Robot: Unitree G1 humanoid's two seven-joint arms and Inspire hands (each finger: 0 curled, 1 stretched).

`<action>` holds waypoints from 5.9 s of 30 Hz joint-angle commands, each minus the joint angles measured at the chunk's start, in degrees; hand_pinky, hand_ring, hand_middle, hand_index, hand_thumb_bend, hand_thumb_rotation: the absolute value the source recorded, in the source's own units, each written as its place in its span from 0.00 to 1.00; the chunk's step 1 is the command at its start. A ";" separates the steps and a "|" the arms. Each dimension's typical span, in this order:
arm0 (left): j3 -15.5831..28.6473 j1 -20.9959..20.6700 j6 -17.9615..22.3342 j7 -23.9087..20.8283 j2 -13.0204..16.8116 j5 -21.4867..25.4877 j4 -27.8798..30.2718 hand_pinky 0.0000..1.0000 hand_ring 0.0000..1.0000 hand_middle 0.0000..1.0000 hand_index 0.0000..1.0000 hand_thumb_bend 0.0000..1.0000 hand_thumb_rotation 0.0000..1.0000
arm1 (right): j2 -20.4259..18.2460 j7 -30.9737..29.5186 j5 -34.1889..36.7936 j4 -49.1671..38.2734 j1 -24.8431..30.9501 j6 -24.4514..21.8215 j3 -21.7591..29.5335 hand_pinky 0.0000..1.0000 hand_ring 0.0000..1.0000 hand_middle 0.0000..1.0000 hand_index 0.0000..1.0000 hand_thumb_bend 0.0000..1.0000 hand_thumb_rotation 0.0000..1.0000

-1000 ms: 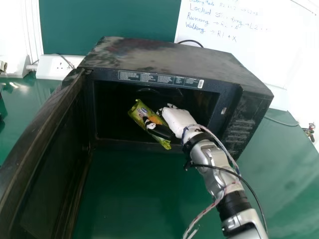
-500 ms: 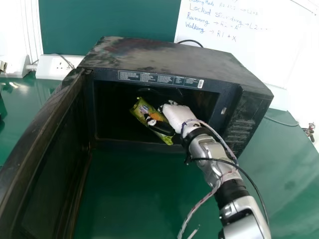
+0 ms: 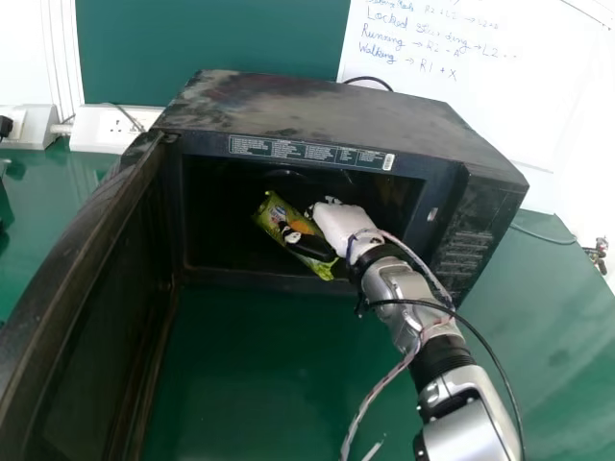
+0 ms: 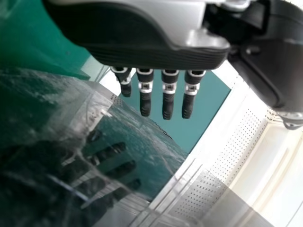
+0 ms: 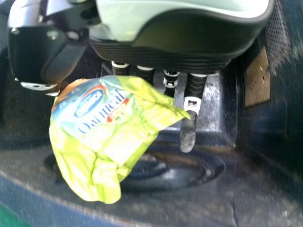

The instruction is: Put biscuit inside oven

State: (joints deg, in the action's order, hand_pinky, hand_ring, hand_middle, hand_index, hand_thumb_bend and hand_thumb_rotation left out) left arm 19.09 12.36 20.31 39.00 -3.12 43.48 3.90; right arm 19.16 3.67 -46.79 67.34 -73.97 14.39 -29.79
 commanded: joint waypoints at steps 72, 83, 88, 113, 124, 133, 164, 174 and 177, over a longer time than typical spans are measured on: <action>-2.81 5.96 0.21 -1.21 -0.81 0.61 5.28 0.89 0.91 0.90 0.91 0.95 0.67 | -6.80 4.80 1.13 9.70 -6.96 -5.68 -3.51 0.34 0.43 0.46 0.52 0.53 0.00; -2.99 5.76 0.26 -0.86 -0.93 0.64 4.93 0.89 0.90 0.90 0.91 0.96 0.67 | -6.11 4.78 2.42 9.50 -6.74 -4.73 -2.75 0.26 0.31 0.47 0.72 0.57 0.00; -2.87 5.75 0.51 -0.25 -0.89 0.82 4.65 0.90 0.91 0.91 0.92 0.95 0.68 | -5.91 4.84 2.48 9.41 -6.72 -4.54 -2.86 0.26 0.30 0.47 0.75 0.58 0.00; -2.89 5.56 0.83 -0.25 -1.21 0.45 4.56 0.89 0.90 0.90 0.91 0.94 0.69 | -5.67 6.30 2.12 9.10 -6.73 -4.93 -3.06 0.28 0.33 0.48 0.80 0.57 0.00; -2.96 4.62 0.56 -0.61 -1.23 0.52 3.96 0.89 0.90 0.90 0.91 0.96 0.66 | -4.11 6.85 4.58 7.03 -5.73 -2.38 -0.88 0.23 0.30 0.48 0.80 0.57 0.00; -2.80 3.72 0.83 -0.82 -0.94 -0.27 3.00 0.87 0.89 0.89 0.91 0.97 0.67 | -1.15 8.05 7.86 1.68 -1.12 1.83 2.29 0.27 0.36 0.50 0.79 0.69 0.11; -2.78 2.41 -0.13 -0.82 0.19 0.59 2.59 0.90 0.89 0.88 0.90 0.96 0.66 | 7.30 7.12 11.88 -22.11 19.58 2.06 11.04 0.34 0.48 0.62 0.77 0.79 0.31; -2.76 2.13 0.31 -0.85 0.13 -0.12 2.30 0.90 0.90 0.89 0.91 0.96 0.66 | 9.43 4.22 14.50 -36.56 29.79 -1.48 16.25 0.42 0.54 0.64 0.76 0.82 0.33; -2.81 1.99 -0.07 -0.84 0.14 0.16 2.21 0.90 0.90 0.89 0.91 0.96 0.66 | 9.57 3.12 15.78 -40.60 32.88 -3.03 18.26 0.46 0.59 0.68 0.77 0.81 0.36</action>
State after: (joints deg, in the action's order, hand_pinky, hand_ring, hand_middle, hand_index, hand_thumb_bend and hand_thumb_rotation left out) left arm 16.38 14.11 20.42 37.96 -2.69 43.65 6.44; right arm 27.97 7.43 -31.99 28.87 -43.03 12.14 -12.98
